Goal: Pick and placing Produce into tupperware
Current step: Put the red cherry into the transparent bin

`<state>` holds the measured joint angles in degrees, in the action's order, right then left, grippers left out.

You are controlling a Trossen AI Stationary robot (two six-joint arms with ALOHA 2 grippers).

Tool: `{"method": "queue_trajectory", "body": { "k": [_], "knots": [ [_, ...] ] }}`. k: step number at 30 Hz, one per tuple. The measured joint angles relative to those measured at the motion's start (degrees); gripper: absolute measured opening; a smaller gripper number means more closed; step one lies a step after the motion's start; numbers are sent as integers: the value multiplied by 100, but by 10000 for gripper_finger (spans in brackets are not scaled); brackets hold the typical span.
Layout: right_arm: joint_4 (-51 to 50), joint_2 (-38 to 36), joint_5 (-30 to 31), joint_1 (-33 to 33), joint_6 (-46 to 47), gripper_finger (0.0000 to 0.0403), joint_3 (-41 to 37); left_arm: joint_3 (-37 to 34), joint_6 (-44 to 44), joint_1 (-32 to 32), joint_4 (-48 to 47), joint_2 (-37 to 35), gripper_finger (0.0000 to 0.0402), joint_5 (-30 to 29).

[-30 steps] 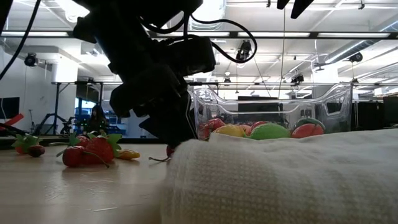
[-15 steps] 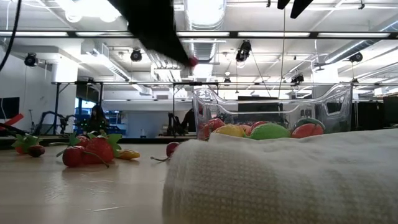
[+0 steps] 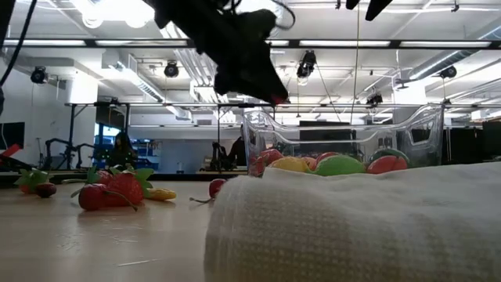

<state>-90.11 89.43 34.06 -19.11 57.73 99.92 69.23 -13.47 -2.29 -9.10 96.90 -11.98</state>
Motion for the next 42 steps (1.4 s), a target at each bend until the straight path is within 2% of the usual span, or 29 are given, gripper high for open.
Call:
{"method": "queue_trajectory", "body": {
  "k": [4,7,12,14,18,20,23,28,31,35,42],
  "knots": [
    [5,-216,70,4,56,329,0,32,-1334,257,436,258,110,9],
    [12,-393,229,-1,84,329,0,24,-1598,383,623,367,128,-17],
    [12,-603,545,1,78,329,2,12,-1569,409,657,300,174,3],
    [14,-677,731,9,-3,329,2,7,-1257,409,665,223,186,1],
    [12,-924,950,80,-946,329,2,7,-572,409,639,92,193,-3],
    [10,-1095,951,93,-687,329,2,4,-580,409,555,58,194,-2],
    [11,-1424,920,87,-456,329,2,10,-618,385,-159,-127,194,15],
    [22,-2041,335,69,-600,329,-101,-123,-757,164,-1956,-533,194,135],
    [18,-2467,330,19,-524,329,-432,-321,-811,-99,-2426,-747,194,233],
    [328,-3063,375,10,-405,329,-1240,-502,-1062,-454,-2300,-843,194,296],
    [2131,-3955,206,10,-635,329,-2912,-916,-1427,-695,-1512,-732,194,364]
  ]
}}
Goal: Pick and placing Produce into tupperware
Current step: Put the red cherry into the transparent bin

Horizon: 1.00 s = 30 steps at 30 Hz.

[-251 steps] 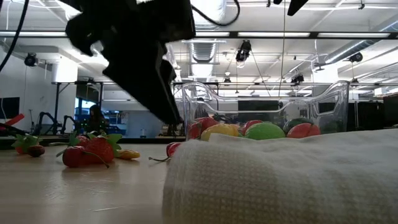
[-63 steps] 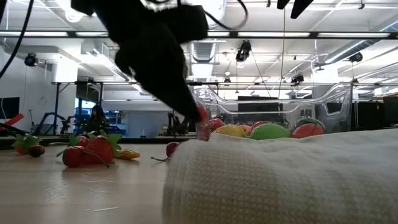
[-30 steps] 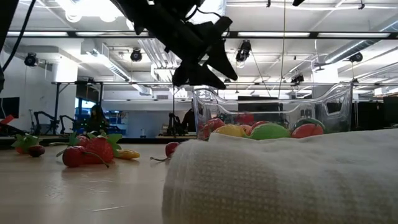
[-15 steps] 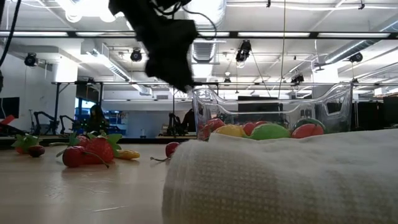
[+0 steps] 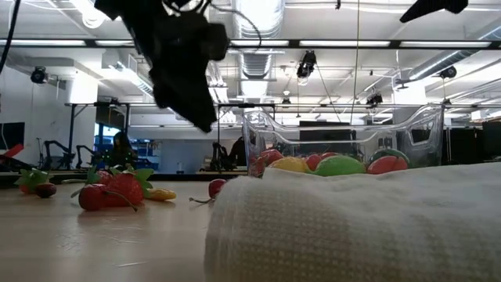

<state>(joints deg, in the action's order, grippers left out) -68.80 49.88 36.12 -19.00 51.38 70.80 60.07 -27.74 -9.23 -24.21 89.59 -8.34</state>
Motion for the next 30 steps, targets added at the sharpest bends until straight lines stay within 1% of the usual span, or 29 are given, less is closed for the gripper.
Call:
{"method": "queue_trajectory", "body": {
  "k": [4,8,10,13,17,23,27,30],
  "knots": [
    [713,-276,-176,0,-217,329,-469,-209,-492,2,-37,130,194,229],
    [797,-416,-203,0,-202,329,-612,-236,-491,-61,216,215,194,241],
    [797,-446,-205,0,-191,329,-641,-237,-320,-104,467,304,194,296],
    [799,-452,-203,0,-191,329,-644,-236,190,-148,843,512,194,547],
    [796,-410,-203,1,-192,329,-593,-236,279,-164,1203,810,194,806],
    [782,-403,-235,0,-197,329,-559,-236,126,-162,1170,939,194,750],
    [776,-410,-352,0,-286,329,-559,-236,113,-177,1183,1052,194,475],
    [773,-410,-375,0,-344,329,-561,-219,112,-177,1225,1192,194,383]
  ]
}}
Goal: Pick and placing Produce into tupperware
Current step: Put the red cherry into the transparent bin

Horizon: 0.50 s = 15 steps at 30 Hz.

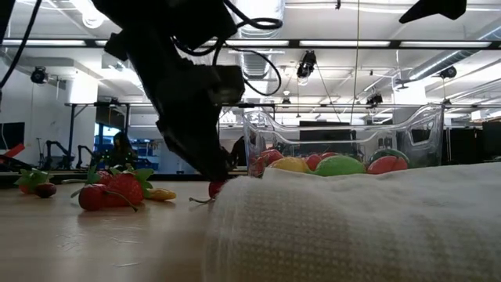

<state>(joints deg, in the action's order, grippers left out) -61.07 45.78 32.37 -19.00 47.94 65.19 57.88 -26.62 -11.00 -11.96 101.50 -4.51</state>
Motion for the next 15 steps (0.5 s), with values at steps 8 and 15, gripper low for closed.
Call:
{"method": "queue_trajectory", "body": {
  "k": [8,15],
  "knots": [
    [-215,-4,-5,0,-105,329,-4,49,-6,0,105,287,194,-108],
    [-531,-48,-3,0,14,329,-7,72,-3,-7,93,374,178,-253]
  ]
}}
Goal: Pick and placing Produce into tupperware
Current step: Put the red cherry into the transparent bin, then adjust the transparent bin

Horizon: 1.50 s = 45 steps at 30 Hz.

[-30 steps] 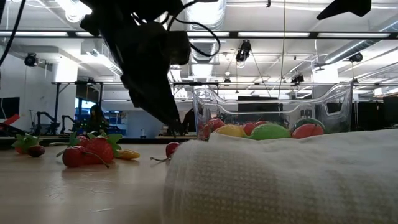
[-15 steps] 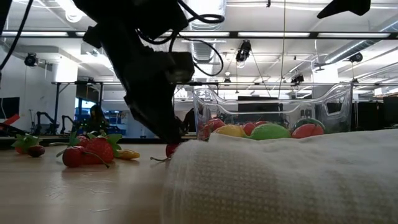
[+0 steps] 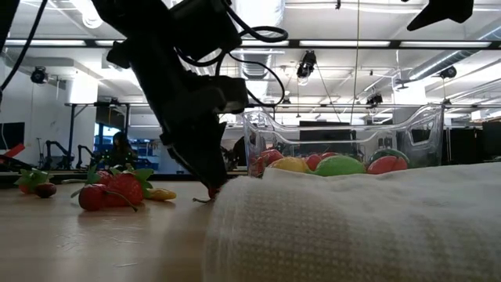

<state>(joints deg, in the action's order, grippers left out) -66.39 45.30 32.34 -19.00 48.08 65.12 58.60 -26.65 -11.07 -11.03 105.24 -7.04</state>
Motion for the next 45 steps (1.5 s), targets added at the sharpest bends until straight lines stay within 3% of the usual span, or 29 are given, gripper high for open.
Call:
{"method": "queue_trajectory", "body": {
  "k": [11,15,21,25,30,35,40,45],
  "knots": [
    [-243,-103,26,0,139,329,0,20,0,9,-123,-43,68,-4],
    [-241,-154,26,0,139,329,0,225,2,0,-734,-340,65,136],
    [-238,-245,24,0,142,329,0,686,-1,-8,-1885,-1361,68,372],
    [-237,-288,25,0,137,329,0,851,547,46,-1153,-2031,68,-275],
    [-235,-287,24,0,137,329,0,993,1067,431,-721,-1800,68,-435],
    [-197,-284,-54,2,137,329,0,1181,1235,845,7,-1249,86,-371],
    [-197,-269,-161,2,151,329,0,1496,1180,1204,325,-828,143,-379],
    [-164,-249,-436,-21,-197,329,-9,1513,528,1346,309,-692,202,-370]
  ]
}}
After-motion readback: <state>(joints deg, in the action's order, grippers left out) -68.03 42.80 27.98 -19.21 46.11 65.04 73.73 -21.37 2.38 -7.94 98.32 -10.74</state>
